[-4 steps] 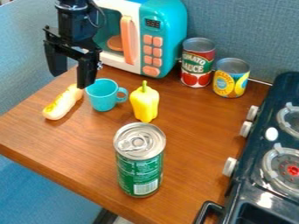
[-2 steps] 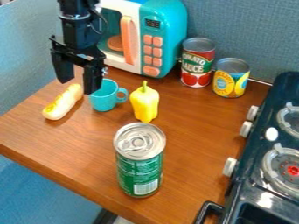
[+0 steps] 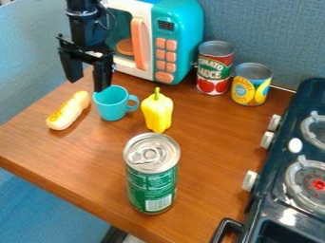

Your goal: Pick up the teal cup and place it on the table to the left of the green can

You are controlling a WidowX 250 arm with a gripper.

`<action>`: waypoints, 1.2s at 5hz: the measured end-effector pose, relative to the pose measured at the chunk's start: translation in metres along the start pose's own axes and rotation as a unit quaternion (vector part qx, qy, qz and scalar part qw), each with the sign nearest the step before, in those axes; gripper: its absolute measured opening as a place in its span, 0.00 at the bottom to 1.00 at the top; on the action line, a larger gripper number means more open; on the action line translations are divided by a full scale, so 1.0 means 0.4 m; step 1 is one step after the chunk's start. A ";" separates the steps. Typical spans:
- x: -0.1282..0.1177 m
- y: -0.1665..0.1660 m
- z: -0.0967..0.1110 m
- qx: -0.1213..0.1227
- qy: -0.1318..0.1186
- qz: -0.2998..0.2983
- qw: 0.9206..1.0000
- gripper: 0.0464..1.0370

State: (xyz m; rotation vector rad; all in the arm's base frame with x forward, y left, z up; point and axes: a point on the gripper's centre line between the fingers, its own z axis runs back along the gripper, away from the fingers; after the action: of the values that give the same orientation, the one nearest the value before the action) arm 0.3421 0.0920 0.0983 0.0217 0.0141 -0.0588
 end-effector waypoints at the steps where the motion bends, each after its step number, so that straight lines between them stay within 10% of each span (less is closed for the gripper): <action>1: 0.024 0.009 -0.019 -0.005 0.000 0.016 1.000 0.96; 6: 0.076 0.079 -0.098 0.035 0.090 0.046 0.994 0.96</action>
State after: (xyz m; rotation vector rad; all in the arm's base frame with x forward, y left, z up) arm 0.3740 0.1226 0.0595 0.0969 0.1921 0.0354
